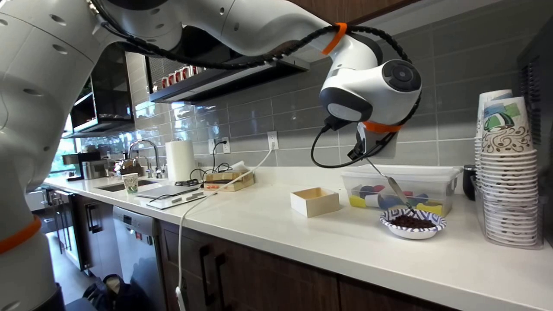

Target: Use the cake spatula to stir the contents in the black and white bowl.

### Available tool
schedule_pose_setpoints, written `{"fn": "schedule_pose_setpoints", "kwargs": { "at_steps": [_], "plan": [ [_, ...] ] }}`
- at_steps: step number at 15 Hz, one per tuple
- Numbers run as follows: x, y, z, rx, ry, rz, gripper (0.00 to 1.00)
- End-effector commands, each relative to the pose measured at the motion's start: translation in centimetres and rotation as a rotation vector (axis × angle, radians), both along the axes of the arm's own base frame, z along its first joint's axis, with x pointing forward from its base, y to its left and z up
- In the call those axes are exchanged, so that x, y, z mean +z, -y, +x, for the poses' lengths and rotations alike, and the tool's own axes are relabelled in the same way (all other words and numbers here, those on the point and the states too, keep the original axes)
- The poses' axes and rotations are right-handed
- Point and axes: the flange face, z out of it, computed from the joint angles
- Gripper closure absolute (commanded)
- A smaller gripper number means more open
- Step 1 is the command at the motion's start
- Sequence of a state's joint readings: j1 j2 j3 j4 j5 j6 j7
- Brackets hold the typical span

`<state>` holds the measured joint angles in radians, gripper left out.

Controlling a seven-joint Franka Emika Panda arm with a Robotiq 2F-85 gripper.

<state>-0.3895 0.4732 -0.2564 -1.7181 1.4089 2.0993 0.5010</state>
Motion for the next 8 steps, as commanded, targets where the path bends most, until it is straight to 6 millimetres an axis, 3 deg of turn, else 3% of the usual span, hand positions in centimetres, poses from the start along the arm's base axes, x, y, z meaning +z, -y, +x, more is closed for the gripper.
{"fn": "schedule_pose_setpoints", "kwargs": {
  "at_steps": [1, 8],
  "plan": [
    [0.8, -1.4, -0.3, -0.039, -0.073, -0.045, 0.99],
    [-2.6, -5.0, 3.9, -0.072, -0.281, -0.245, 0.99]
  ]
}}
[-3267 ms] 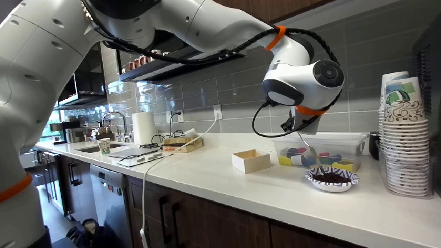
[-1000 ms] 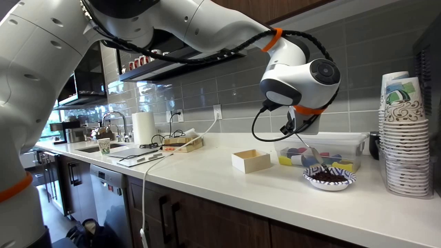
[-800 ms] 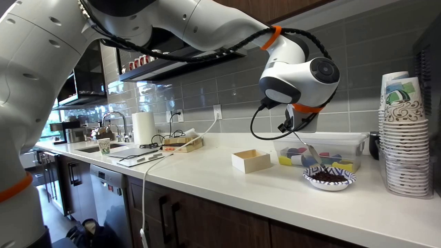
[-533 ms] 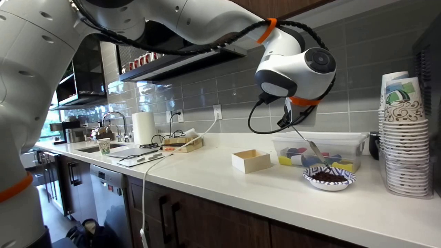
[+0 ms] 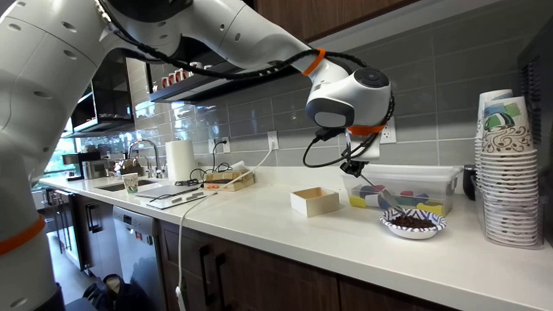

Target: Use the cake spatula to stir the contents in the black and white bowl.

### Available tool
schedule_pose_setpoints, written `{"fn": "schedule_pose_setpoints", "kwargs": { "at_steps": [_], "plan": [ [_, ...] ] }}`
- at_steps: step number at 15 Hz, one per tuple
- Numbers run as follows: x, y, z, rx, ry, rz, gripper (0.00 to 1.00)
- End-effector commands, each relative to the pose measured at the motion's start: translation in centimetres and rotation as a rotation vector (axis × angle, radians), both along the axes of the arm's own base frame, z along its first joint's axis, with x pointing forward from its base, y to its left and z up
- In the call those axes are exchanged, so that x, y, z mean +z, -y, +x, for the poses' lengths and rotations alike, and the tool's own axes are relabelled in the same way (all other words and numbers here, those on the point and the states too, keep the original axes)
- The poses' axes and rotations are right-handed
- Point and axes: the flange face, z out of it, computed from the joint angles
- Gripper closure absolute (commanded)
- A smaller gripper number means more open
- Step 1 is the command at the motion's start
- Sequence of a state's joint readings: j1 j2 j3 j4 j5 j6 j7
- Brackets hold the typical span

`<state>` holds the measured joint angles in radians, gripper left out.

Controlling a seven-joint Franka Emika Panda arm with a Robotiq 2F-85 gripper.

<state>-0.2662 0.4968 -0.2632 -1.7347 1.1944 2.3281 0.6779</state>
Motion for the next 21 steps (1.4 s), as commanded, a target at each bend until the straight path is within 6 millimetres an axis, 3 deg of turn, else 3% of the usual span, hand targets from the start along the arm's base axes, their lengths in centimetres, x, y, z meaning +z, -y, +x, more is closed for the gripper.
{"fn": "schedule_pose_setpoints", "kwargs": {
  "at_steps": [1, 7, 17, 18, 19, 21],
  "plan": [
    [-0.7, -1.3, 1.8, -0.033, -0.094, -0.122, 0.99],
    [-2.4, -2.4, 2.7, -0.002, -0.238, -0.266, 0.99],
    [-3.6, -2.7, 2.5, 0.051, -0.275, -0.341, 0.99],
    [-3.6, -2.6, 2.3, 0.046, -0.267, -0.337, 0.71],
    [-3.6, -2.5, 2.2, 0.040, -0.263, -0.334, 0.71],
    [-3.6, -2.2, 2.1, 0.032, -0.258, -0.333, 0.57]
  ]
}}
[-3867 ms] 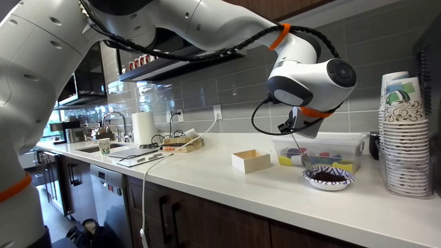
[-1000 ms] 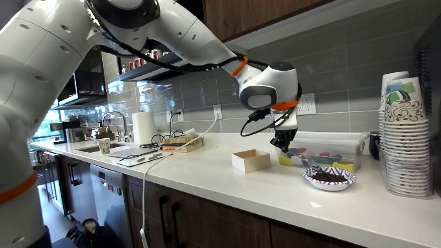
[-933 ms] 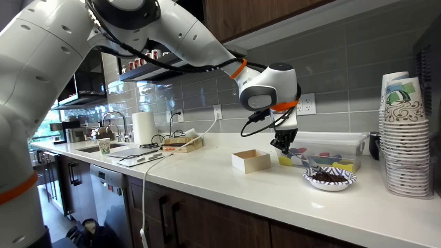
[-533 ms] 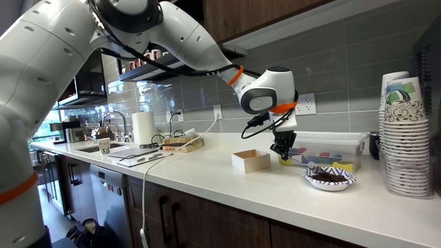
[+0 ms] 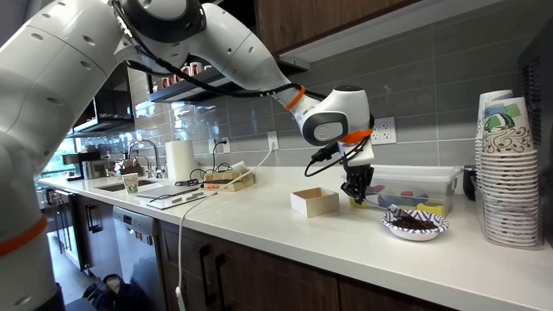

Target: Use the cake spatula to stir the contents in the black and white bowl.

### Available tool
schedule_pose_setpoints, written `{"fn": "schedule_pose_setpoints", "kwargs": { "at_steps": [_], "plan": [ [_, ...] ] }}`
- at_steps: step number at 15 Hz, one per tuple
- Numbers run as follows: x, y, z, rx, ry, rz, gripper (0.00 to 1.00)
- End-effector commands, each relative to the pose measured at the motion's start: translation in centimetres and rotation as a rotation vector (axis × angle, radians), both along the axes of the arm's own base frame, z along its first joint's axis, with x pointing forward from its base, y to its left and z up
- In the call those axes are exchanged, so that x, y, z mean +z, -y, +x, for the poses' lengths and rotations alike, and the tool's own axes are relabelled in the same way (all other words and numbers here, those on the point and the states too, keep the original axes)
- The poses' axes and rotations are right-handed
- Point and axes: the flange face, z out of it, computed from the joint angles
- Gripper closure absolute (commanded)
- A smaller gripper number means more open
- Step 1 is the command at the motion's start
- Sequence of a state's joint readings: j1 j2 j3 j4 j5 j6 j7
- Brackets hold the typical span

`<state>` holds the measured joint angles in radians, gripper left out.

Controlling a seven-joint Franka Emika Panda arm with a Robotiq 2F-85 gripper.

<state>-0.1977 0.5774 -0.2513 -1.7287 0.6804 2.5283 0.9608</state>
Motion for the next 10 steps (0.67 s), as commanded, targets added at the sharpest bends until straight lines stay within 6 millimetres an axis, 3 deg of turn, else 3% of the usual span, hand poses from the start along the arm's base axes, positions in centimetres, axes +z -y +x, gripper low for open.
{"fn": "schedule_pose_setpoints", "kwargs": {
  "at_steps": [1, 7, 10],
  "plan": [
    [0.27, 0.49, -0.26, -0.019, 0.021, -0.006, 0.48],
    [0.38, 1.15, -0.62, -0.034, 0.033, 0.000, 0.04],
    [0.47, 1.33, -0.69, -0.041, 0.038, 0.000, 0.00]
  ]
}}
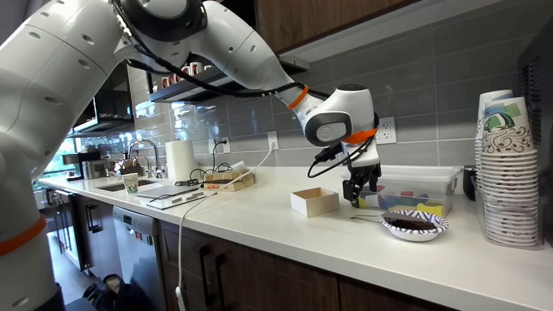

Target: Use the cake spatula to stir the contents in the black and white bowl.

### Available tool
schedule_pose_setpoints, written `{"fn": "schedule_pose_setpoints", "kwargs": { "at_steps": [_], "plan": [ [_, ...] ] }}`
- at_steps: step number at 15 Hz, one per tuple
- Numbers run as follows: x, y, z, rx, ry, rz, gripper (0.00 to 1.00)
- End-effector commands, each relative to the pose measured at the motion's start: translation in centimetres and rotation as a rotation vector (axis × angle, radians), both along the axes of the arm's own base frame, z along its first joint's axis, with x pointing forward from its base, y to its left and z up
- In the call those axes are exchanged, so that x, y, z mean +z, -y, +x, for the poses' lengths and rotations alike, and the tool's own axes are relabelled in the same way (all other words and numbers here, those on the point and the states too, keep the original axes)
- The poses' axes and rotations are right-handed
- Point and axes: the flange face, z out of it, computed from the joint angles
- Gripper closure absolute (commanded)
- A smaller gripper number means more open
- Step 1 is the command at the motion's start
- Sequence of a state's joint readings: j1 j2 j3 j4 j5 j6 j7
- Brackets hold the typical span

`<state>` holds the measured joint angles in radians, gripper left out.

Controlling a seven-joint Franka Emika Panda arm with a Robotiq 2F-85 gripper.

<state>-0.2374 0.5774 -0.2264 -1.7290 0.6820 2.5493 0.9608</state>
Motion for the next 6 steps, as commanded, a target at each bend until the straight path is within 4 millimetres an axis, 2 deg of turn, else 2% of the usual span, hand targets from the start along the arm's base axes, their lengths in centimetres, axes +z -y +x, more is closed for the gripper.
{"fn": "schedule_pose_setpoints", "kwargs": {
  "at_steps": [1, 6],
  "plan": [
    [0.53, 0.06, -0.22, -0.015, 0.025, 0.001, 0.00],
    [0.82, 0.21, -0.15, -0.023, 0.035, 0.004, 0.00]
  ]
}}
